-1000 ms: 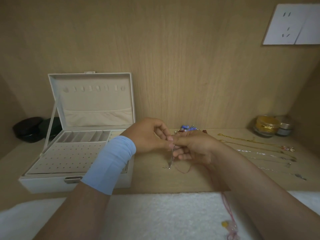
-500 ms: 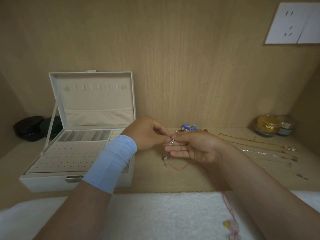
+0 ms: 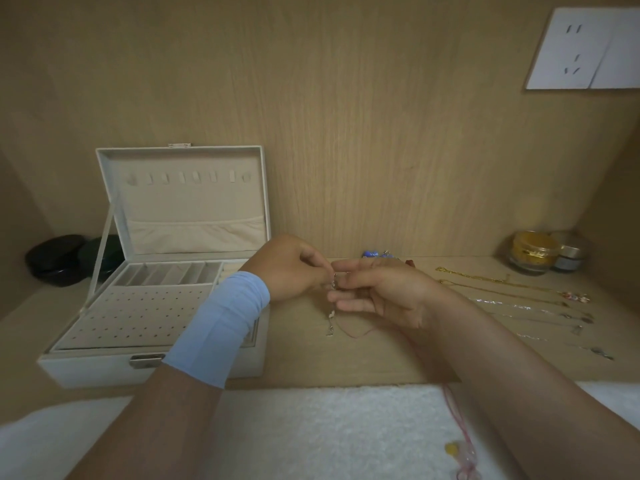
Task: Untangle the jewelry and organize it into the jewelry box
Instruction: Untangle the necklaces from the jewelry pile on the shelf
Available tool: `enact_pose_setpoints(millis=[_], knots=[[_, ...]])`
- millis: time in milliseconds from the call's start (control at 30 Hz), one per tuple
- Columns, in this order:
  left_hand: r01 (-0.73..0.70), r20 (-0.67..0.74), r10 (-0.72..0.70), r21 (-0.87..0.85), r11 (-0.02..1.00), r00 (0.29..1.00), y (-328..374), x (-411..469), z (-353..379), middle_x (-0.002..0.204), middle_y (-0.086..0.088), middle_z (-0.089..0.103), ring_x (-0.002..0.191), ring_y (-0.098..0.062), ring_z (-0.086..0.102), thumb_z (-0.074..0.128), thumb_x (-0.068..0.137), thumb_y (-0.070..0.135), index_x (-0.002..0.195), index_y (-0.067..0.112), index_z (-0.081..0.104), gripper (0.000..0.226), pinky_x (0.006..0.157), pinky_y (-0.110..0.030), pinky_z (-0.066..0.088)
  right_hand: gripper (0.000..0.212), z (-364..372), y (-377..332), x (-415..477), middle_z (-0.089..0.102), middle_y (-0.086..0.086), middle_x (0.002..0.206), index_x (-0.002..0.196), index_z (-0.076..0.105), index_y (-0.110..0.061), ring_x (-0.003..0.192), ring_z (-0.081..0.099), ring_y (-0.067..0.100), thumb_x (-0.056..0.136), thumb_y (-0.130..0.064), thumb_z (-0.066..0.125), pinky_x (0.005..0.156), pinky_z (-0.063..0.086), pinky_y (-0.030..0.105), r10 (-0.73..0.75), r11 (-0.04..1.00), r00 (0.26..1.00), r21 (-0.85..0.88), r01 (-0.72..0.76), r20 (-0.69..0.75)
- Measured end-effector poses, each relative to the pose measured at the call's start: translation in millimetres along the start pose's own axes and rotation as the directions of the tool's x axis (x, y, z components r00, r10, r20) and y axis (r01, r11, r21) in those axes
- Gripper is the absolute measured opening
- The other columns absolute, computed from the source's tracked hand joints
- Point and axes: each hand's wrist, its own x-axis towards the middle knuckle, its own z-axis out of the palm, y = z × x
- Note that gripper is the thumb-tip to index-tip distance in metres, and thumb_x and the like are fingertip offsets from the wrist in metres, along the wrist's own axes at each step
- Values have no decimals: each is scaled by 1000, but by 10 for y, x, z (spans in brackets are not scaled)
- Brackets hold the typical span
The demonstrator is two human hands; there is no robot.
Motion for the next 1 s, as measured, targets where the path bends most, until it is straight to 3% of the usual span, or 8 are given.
enact_pose_setpoints(millis=[67,167,333,433,567,733,900,1000], knots=[[50,4,-50,-85,995,999,6,2,-10,75,2,75,65,-6,66,74,80,24,77,23,77,5,71,-25,53,38,-4,17,-7,74,10,92,126,59,-5,68,71,14,89,-3,69,56,57,24,-38,991,999,-130,35,-19],[128,22,-126,-161,979,992,16,6,-32,77,1,73,62,-9,66,72,82,22,83,16,73,6,49,-21,44,29,9,48,-17,77,8,91,115,67,-9,59,67,12,87,-11,74,44,45,20,-99,953,994,-292,80,-51],[252,84,-238,-353,901,968,24,-21,-52,64,3,68,47,-7,60,71,84,16,94,9,71,12,39,-19,38,23,29,60,1,76,8,79,107,70,-9,53,65,14,85,-13,76,40,35,20,-179,909,978,-399,122,-110],[254,78,-242,-350,902,967,-22,-8,-60,66,-2,65,44,-6,56,70,86,14,97,12,70,11,39,-19,39,17,16,37,-9,74,6,76,104,70,-13,52,63,13,88,-10,69,41,35,21,-189,861,974,-498,104,-122],[220,118,-189,-360,907,975,-30,-22,-46,58,6,65,45,-5,54,69,89,13,97,14,74,10,41,-16,41,13,27,12,-31,70,6,76,98,74,-14,56,60,14,91,-12,63,41,37,19,-222,803,970,-582,125,-98],[226,151,-178,-421,879,972,-55,-13,-50,78,-5,73,59,-9,62,75,84,16,96,10,74,12,48,-19,49,15,63,62,-24,68,5,67,83,75,-8,55,58,10,83,-23,79,53,45,18,-318,783,947,-576,235,-46],[246,192,-176,-452,857,966,-78,-4,-57,84,-5,73,62,-13,64,74,85,19,97,8,70,17,53,-24,54,12,54,59,-37,66,0,64,89,75,-1,49,56,10,85,-12,77,44,38,12,-356,825,933,-487,286,-55],[250,212,-162,-506,825,964,-64,-12,-44,84,-4,71,64,-14,65,72,87,20,96,8,66,16,53,-25,55,15,54,19,-67,68,7,72,94,74,2,51,57,15,86,-10,75,41,36,11,-358,825,932,-485,290,-52]])
